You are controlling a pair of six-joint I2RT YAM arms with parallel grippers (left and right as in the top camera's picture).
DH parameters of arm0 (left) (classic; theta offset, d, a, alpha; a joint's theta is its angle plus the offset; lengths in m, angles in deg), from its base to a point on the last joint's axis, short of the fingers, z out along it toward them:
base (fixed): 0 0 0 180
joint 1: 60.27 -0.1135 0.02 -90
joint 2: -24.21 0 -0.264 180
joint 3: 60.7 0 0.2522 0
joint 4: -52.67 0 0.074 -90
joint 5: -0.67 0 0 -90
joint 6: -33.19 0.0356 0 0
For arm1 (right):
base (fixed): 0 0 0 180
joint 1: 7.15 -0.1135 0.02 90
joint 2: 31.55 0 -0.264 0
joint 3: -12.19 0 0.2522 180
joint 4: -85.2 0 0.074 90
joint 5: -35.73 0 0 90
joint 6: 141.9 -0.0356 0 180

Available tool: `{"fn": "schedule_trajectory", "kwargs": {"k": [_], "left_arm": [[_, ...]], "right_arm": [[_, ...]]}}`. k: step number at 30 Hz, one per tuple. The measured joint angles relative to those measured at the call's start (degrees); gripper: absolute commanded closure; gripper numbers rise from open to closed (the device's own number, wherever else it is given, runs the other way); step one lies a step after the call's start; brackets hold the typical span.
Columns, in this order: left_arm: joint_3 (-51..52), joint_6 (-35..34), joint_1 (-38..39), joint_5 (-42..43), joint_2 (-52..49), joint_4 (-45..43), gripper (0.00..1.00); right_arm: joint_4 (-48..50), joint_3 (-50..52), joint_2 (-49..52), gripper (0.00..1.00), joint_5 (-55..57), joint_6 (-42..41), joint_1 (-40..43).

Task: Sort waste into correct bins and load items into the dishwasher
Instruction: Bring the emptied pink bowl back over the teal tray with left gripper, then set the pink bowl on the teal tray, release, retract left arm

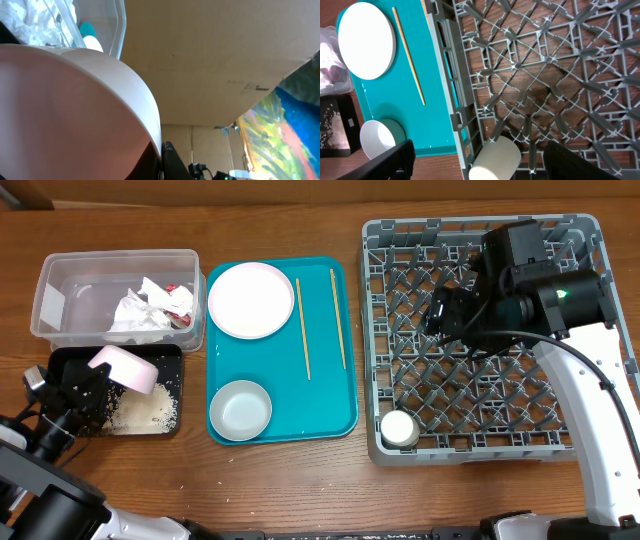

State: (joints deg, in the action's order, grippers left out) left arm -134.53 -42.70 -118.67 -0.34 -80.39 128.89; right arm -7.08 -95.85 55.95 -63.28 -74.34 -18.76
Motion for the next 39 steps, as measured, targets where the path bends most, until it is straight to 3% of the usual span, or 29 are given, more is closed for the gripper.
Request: {"fn": "schedule_trajectory", "kwargs": {"k": [8, 13, 20, 24, 27, 30, 35, 39], "left_arm": [[0.0, 1.5, 0.4, -1.2, 0.0, 1.3, 0.96], [-0.9, 4.4, 4.5, -3.2, 2.3, 7.0, 0.96], [-14.9, 4.9, 22.8, -9.9, 13.5, 6.5, 0.96], [-21.6, -0.8, 38.4, -23.2, 16.1, -1.1, 0.96], [-22.4, -6.0, 50.8, -38.5, 16.2, -6.0, 0.96], [-22.4, -10.5, 64.2, -58.8, 14.8, -7.8, 0.96], [-22.4, -12.9, 77.2, -81.5, 7.6, -8.0, 0.96], [-22.4, -13.9, 80.3, -87.7, 1.7, -7.6, 0.96]], "right_arm": [[0.0, 0.0, 0.0, 0.17, 0.0, 0.0, 0.0], [0.0, 0.0, 0.0, 0.17, 0.0, 0.0, 0.0], [0.3, 0.0, 0.0, 0.17, 0.0, 0.0, 0.0], [0.4, 0.0, 0.0, 0.17, 0.0, 0.0, 0.0], [0.4, 0.0, 0.0, 0.17, 0.0, 0.0, 0.0], [0.4, 0.0, 0.0, 0.17, 0.0, 0.0, 0.0], [0.2, 0.0, 0.0, 0.17, 0.0, 0.0, 0.0], [0.0, 0.0, 0.0, 0.17, 0.0, 0.0, 0.0]]}}
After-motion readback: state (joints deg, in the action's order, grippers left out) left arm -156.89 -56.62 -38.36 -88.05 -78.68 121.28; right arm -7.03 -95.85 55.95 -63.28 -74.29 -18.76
